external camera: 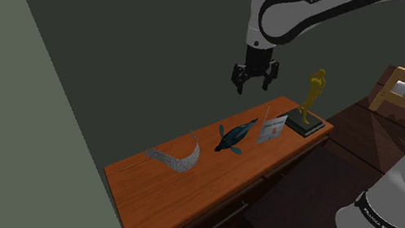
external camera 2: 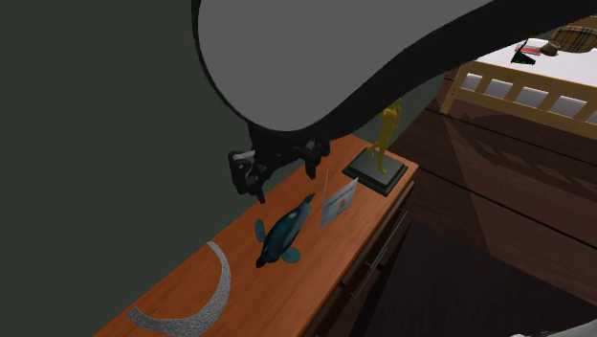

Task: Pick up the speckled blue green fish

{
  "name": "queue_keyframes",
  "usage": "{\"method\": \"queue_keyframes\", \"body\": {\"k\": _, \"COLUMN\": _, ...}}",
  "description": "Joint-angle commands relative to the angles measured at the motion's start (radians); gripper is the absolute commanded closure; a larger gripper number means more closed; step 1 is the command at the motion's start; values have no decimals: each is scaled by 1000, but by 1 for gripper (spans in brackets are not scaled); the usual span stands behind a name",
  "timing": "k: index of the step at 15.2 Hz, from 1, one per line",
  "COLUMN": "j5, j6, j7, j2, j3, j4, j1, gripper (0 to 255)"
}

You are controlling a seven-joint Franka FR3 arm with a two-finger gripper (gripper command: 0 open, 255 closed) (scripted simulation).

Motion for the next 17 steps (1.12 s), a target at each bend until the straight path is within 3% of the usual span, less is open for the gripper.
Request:
{"method": "queue_keyframes", "body": {"k": 1, "j5": -15, "j6": 45, "j7": 61, "j2": 71, "j3": 12, "j4": 15, "j1": -8, "gripper": 0}}
{"method": "queue_keyframes", "body": {"k": 8, "j5": -98, "j6": 158, "j7": 260, "j2": 353, "j3": 12, "j4": 141, "j1": -18, "gripper": 0}}
{"method": "queue_keyframes", "body": {"k": 17, "j5": -161, "j6": 227, "j7": 457, "j2": 710, "j3": -53, "j4": 382, "j1": 14, "gripper": 0}}
